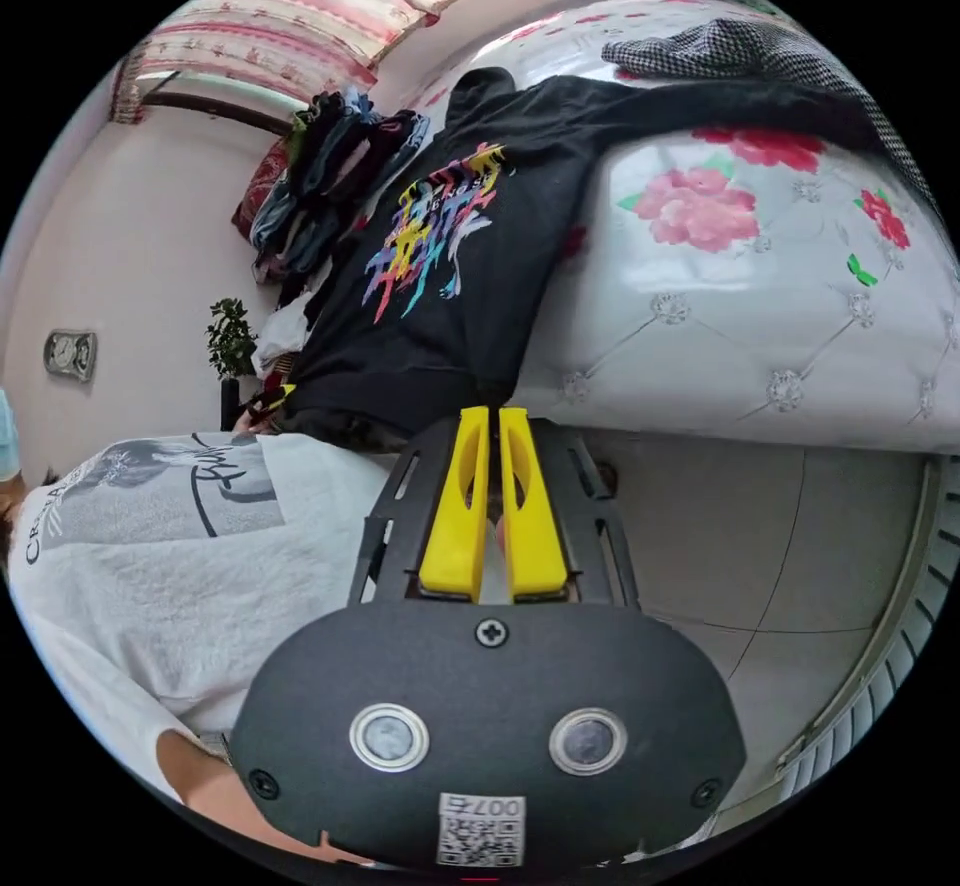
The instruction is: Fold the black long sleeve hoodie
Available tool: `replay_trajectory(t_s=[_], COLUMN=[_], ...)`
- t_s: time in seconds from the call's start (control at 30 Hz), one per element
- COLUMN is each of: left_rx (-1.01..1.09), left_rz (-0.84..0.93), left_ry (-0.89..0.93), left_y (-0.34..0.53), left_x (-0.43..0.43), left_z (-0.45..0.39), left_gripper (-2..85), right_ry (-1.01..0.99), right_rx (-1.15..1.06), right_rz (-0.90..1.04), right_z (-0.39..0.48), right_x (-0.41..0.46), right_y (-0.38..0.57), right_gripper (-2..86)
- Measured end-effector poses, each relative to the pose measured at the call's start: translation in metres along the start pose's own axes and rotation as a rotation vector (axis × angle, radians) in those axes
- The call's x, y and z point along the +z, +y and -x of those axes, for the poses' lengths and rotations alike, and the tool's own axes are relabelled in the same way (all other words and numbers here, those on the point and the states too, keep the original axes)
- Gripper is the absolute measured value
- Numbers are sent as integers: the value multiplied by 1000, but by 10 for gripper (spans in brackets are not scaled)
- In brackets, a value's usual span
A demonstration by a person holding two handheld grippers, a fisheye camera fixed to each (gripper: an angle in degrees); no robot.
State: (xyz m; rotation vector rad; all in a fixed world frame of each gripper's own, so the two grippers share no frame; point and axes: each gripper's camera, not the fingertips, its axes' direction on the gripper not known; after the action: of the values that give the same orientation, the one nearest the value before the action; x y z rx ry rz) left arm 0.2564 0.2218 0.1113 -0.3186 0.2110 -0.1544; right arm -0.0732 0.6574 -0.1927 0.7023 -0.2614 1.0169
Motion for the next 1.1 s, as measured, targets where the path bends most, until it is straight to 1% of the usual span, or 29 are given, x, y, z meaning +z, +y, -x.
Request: replay_trajectory(t_s=[0.03,0.07,0.1,0.17,0.23,0.27,0.3,0.33,0.37,0.4,0.43,0.47,0.5,0.53,0.6,0.63,0.7,0.77,0.83,0.87,0.9,0.93,1.0,1.03,1.1], left_rx=[-52,-157,-217,-248,-211,-174,-125,-95,-33,44,90,190,286,328,469,493,550,545,507,440,341,286,79,37,-132], left_rz=[6,-2,-11,4,-3,-31,-78,-109,-175,-237,-265,-319,-371,-396,-464,-461,-404,-325,-245,-179,-121,-94,16,40,95], left_ry=[50,110,135,145,158,183,215,230,243,251,256,269,286,290,303,295,208,136,93,101,116,120,79,64,59], left_y=[8,21,26,14,-25,-62,-103,-124,-163,-195,-208,-225,-233,-233,-219,-214,-189,-168,-146,-132,-117,-109,-70,-59,-18], left_x=[3,11,19,30,32,25,10,-1,-28,-60,-77,-110,-140,-154,-195,-200,-199,-181,-149,-122,-94,-79,-21,-9,22], left_z=[15,42,58,66,58,45,26,13,-17,-53,-73,-111,-145,-158,-192,-195,-193,-174,-143,-114,-81,-63,2,15,55], left_gripper=[16,15,14,13,12,11,11,11,10,10,10,9,9,9,9,10,10,10,10,10,10,10,11,11,11], right_ry=[-69,-101,-147,-195,-209,-221,-238,-230,-228,-234,-234,-227,-198,-153,-112,-107,-94,-57,21,38,62,53,21,-4,-9], right_rx=[58,101,188,234,192,169,107,35,-4,-87,-177,-223,-318,-396,-494,-550,-599,-591,-509,-476,-401,-303,-177,-102,-29], right_rz=[37,62,111,158,155,141,81,-20,-79,-215,-348,-409,-512,-588,-639,-649,-619,-528,-354,-305,-214,-134,-38,18,105], right_z=[-22,-34,-56,-75,-70,-65,-47,-21,-6,27,62,79,112,139,163,169,166,149,114,103,80,56,23,6,-6], right_x=[10,17,32,46,44,38,18,-14,-34,-77,-121,-141,-174,-198,-216,-218,-207,-181,-124,-106,-71,-38,7,32,60], right_y=[8,11,13,1,-49,-67,-107,-147,-165,-193,-209,-213,-213,-207,-190,-174,-150,-127,-99,-91,-77,-63,-40,-26,-8], right_gripper=[-1,-1,-1,-2,-2,-2,-3,-3,-3,-3,-2,-2,-2,-2,-3,-3,-3,-3,-3,-3,-3,-2,-2,-2,-2])
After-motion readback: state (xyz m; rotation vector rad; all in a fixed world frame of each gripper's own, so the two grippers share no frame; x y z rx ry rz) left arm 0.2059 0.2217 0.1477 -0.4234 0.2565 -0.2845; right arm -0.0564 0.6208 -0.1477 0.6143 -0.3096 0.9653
